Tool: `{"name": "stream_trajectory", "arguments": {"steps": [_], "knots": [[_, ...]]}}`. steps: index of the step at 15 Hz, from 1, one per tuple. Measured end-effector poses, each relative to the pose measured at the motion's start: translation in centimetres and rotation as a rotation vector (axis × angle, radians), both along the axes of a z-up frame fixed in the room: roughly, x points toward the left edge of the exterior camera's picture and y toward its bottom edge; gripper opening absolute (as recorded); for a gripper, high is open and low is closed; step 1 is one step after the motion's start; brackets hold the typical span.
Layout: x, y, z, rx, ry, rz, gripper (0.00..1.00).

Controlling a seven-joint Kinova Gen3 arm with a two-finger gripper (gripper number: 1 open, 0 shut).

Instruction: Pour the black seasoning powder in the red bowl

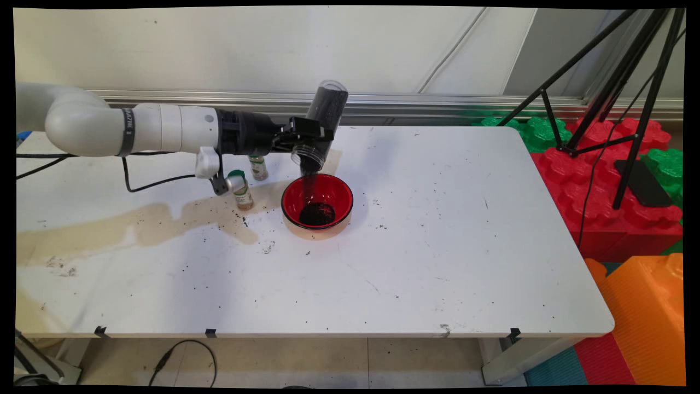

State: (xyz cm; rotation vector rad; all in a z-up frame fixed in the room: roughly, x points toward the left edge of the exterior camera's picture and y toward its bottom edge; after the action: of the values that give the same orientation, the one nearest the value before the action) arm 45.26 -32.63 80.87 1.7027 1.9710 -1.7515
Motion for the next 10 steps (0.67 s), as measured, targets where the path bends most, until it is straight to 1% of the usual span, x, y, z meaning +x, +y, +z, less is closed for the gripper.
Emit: {"name": "stream_trajectory", "arguments": {"steps": [10], "knots": [[-0.03, 0.07, -0.05, -0.009, -0.008, -0.007, 0.00]]}}
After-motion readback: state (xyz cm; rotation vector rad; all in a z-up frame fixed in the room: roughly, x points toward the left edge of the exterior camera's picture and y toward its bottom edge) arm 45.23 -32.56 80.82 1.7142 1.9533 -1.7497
